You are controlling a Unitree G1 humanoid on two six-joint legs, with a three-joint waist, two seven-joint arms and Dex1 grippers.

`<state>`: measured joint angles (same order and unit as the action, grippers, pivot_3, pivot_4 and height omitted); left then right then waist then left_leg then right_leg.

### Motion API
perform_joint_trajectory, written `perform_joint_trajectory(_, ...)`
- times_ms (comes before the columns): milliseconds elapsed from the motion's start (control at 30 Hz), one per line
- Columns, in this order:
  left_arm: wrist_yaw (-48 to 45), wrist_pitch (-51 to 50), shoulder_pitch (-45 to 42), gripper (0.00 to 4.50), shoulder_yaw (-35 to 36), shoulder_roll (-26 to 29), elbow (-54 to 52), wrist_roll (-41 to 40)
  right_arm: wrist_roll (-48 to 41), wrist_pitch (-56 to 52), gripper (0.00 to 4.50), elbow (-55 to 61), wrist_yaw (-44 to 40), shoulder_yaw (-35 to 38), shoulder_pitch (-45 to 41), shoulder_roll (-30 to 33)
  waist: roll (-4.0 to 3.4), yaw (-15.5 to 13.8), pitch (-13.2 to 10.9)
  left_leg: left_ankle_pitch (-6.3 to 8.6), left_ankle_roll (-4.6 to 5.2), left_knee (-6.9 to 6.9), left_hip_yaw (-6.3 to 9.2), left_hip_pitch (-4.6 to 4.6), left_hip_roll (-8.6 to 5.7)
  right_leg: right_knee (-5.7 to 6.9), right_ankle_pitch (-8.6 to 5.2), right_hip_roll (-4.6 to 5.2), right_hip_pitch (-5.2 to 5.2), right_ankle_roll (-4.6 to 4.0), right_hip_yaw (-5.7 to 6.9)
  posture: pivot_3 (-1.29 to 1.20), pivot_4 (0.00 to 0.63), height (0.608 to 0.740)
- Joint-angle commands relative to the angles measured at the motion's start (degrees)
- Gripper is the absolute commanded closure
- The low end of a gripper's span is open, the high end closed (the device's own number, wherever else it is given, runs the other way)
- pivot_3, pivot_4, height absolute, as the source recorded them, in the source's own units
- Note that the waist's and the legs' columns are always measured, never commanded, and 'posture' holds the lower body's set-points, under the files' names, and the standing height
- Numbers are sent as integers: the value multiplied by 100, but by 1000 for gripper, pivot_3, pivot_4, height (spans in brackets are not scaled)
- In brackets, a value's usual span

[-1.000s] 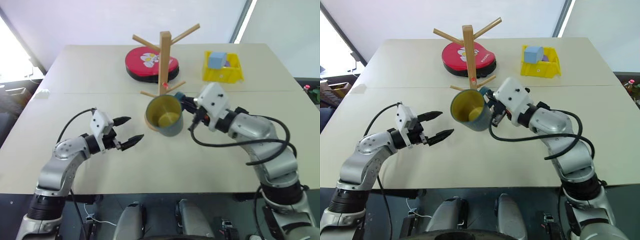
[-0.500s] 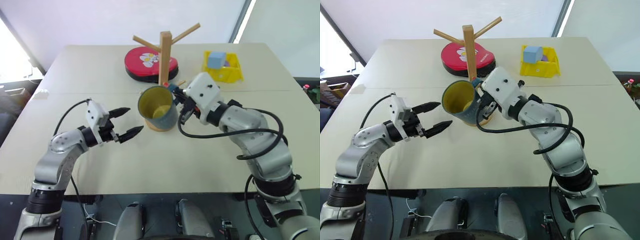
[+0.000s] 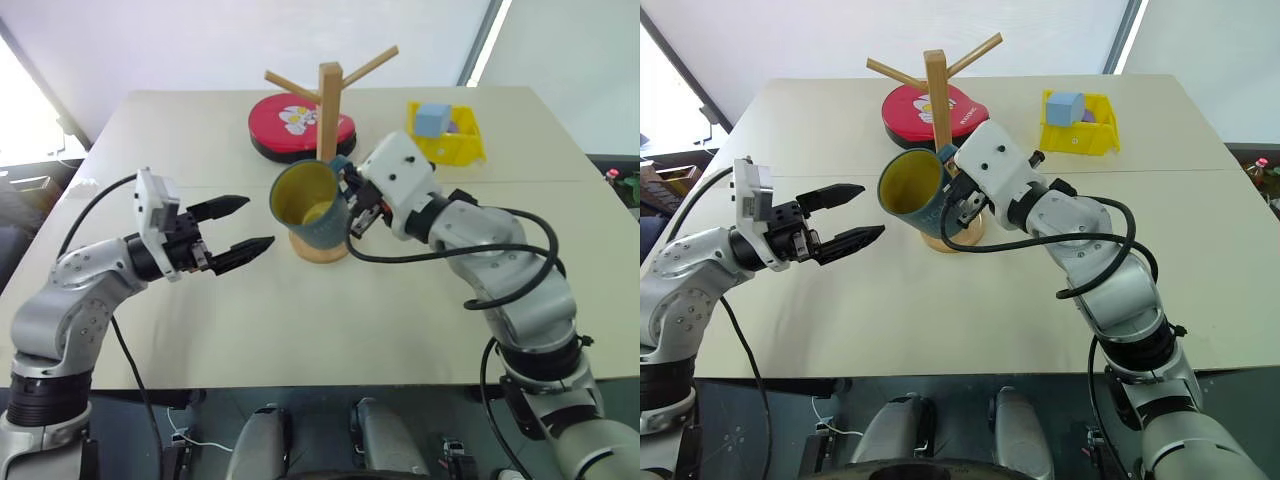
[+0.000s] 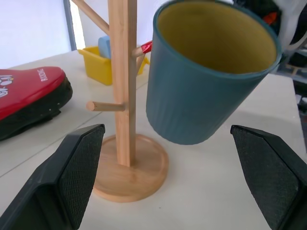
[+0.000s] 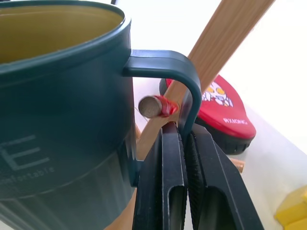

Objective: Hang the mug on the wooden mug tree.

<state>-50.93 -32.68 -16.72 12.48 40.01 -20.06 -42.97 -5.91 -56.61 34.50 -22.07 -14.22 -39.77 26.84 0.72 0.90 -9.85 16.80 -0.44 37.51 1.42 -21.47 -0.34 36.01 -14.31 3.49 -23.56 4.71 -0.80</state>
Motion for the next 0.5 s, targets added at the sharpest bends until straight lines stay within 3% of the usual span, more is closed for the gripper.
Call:
perform_joint_trajectory(33, 47, -27, -148, 0, 148, 87, -261, -143, 151, 25, 4442, -22, 149, -47, -242, -130, 0, 0, 0, 0, 0, 0, 0, 0, 0, 0, 0, 0, 0, 0, 0, 0, 150, 735)
perform_joint_trajectory(333, 115, 11, -174, 0, 91, 29, -274, -107, 199, -70, 4442, -149, 175, -102, -258, -258, 0, 0, 0, 0, -1, -1, 0, 0, 0, 0, 0, -2, -1, 0, 2, 0, 150, 735)
perform_joint_trajectory(433, 144, 21, -188, 0, 78, 10, -276, -105, 206, -49, 3515, -181, 196, -77, -231, -283, 0, 0, 0, 0, -1, -1, 0, 0, 0, 0, 0, -2, -1, 0, 1, 0, 150, 735)
perform_joint_trajectory(500, 156, 27, -180, 0, 79, 3, -290, -105, 215, -30, 2566, -198, 206, -78, -224, -291, 0, 0, 0, 0, -1, -1, 0, 0, 0, 0, 0, -2, -1, 0, 2, 0, 150, 735)
